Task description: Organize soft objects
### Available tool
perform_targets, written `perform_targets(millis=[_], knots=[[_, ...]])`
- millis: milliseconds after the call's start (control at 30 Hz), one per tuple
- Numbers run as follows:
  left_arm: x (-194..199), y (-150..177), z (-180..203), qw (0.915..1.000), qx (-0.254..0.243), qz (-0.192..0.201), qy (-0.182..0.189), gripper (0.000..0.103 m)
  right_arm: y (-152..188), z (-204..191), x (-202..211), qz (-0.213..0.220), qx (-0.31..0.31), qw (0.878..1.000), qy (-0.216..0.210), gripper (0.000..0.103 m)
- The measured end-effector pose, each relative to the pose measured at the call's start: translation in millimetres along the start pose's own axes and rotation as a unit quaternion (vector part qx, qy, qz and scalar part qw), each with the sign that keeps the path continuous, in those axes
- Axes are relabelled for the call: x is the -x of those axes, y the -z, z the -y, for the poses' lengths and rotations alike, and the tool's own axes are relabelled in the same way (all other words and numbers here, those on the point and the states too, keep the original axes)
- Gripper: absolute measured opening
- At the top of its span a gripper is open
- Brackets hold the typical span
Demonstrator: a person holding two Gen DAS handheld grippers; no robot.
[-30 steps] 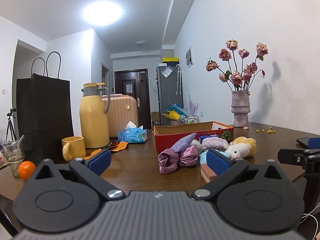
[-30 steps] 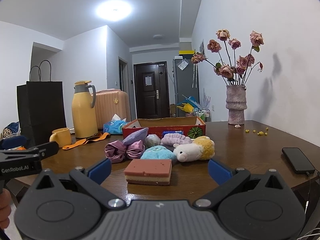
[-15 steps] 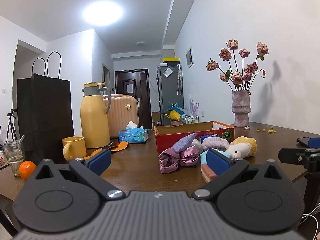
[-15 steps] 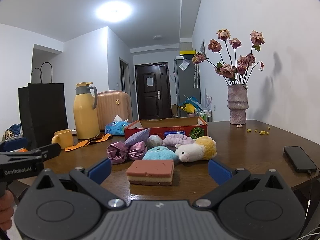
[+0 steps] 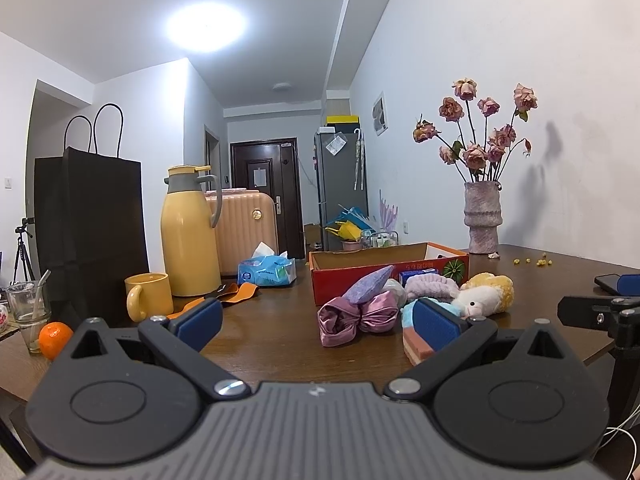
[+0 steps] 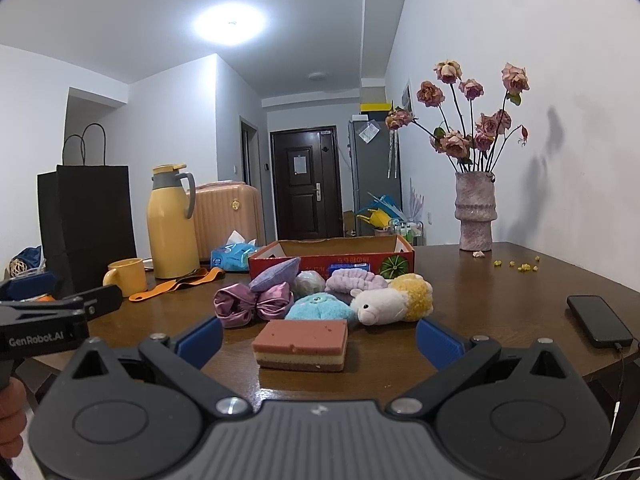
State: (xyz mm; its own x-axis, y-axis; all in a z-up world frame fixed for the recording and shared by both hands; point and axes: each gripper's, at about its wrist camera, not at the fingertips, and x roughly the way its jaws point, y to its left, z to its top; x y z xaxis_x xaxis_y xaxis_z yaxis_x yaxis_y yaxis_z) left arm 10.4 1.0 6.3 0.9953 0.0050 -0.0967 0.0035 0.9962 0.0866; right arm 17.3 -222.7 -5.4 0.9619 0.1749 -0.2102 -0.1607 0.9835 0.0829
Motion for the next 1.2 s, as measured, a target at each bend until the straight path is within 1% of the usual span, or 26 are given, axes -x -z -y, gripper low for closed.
perform_targets(millis=[633,767,867,933,1000,1033,1133,1200], knots=[[0,1,-1,1.0000,0.001,0.000,0.000,0.103,2,2,-1,-0.005,-0.011,1.000,-0.003,0.103],[-1,2,-1,1.0000,-0.002,-0.001,-0.005,0.103,2,2,-1,0.001,-0.009,1.000,-0.009,0.103],[-9,-1,-3,0.9998,-0.009,0.002,-0.016,0.103,-5,5,-4,0.006,-0.008,1.000,-0.014,0.103],[-17,-4,-6,0.9996,-0.003,0.004,-0.026,0.103,-12,12,-12,-0.004,-0.018,0.999,-0.029,0.103],[-31,-5,-10,0.9991,0.005,-0.011,-0.041,0.103,-20,25,-27,-0.034,-0.054,0.996,-0.055,0.103],[-40,-6,-12,0.9986,0.008,-0.025,-0.045,0.103,-25,31,-37,-0.056,-0.073,0.994,-0.052,0.103],[-67,-7,-26,0.9977,0.026,-0.053,-0.033,0.103,-37,45,-64,-0.112,-0.115,0.987,-0.010,0.103],[-88,-10,-37,0.9960,0.041,-0.078,-0.016,0.103,-45,50,-81,-0.133,-0.111,0.985,0.001,0.103]])
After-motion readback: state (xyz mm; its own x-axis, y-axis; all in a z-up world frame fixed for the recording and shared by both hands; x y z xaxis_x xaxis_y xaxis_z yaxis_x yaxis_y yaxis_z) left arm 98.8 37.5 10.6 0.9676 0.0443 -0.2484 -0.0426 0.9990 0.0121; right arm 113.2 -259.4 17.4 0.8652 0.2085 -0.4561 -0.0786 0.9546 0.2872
